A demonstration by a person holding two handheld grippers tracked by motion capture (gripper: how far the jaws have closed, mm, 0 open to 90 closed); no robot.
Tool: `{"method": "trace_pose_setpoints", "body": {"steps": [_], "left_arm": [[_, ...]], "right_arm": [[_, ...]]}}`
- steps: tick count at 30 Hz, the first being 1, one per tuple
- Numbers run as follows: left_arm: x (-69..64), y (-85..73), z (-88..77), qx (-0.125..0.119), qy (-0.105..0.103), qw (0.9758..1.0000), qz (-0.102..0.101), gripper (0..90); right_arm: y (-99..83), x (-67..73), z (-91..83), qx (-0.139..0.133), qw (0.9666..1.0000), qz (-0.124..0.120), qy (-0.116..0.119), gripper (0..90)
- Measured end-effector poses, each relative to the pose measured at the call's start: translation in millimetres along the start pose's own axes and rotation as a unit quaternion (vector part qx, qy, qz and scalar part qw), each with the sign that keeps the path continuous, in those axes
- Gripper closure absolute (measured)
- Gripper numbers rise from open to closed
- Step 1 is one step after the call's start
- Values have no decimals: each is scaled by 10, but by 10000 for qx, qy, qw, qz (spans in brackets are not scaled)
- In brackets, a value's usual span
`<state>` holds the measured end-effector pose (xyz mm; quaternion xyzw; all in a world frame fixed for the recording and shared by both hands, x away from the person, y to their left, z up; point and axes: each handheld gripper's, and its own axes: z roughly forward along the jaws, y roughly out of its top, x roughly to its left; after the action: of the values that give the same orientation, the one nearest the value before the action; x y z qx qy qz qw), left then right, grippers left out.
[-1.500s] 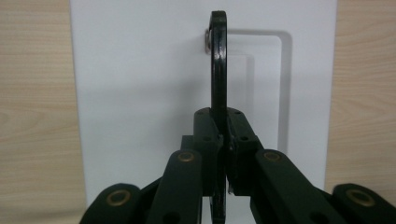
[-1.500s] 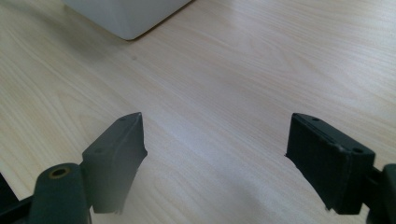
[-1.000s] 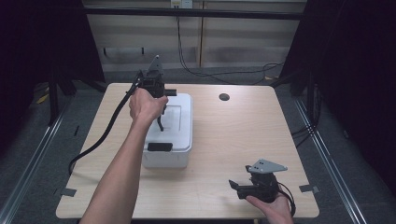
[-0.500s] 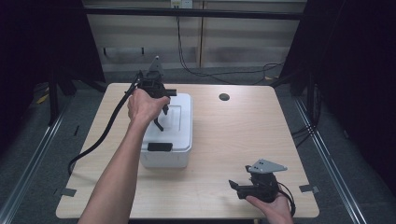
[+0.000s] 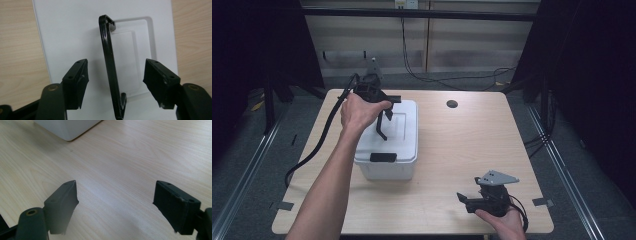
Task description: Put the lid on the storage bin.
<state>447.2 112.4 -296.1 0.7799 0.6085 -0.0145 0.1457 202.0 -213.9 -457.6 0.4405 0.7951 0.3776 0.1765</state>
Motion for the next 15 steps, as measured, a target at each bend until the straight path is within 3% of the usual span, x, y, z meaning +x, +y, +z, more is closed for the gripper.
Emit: {"method": "trace_pose_setpoints", "body": {"steps": [2, 6, 9, 10, 12, 14, 15], "left_arm": [[7, -2, -20, -20, -74, 9999, 87, 326], [8, -19, -102, -185, -429, 9984, 319, 307], [34, -40, -142, -253, -521, 9973, 448, 258], [36, -50, -151, -269, -543, 9960, 661, 226], [40, -62, -166, -261, -583, 9943, 853, 162], [40, -89, -196, -424, -482, 9943, 846, 197], [54, -100, -213, -499, -518, 9933, 908, 187]], "right_arm": [[-1, -1, 1, -6, 10000, -2, 3, 186], [1, -8, 6, -4, 10000, -1, 4, 186], [3, -4, 6, 6, 10000, 27, -2, 185], [3, -4, 7, 5, 10000, 27, -2, 186], [2, -7, 6, 7, 10000, 24, -7, 185], [2, -9, 6, 6, 10000, 26, -6, 185], [2, -11, 7, 6, 10000, 27, -8, 185]]}}
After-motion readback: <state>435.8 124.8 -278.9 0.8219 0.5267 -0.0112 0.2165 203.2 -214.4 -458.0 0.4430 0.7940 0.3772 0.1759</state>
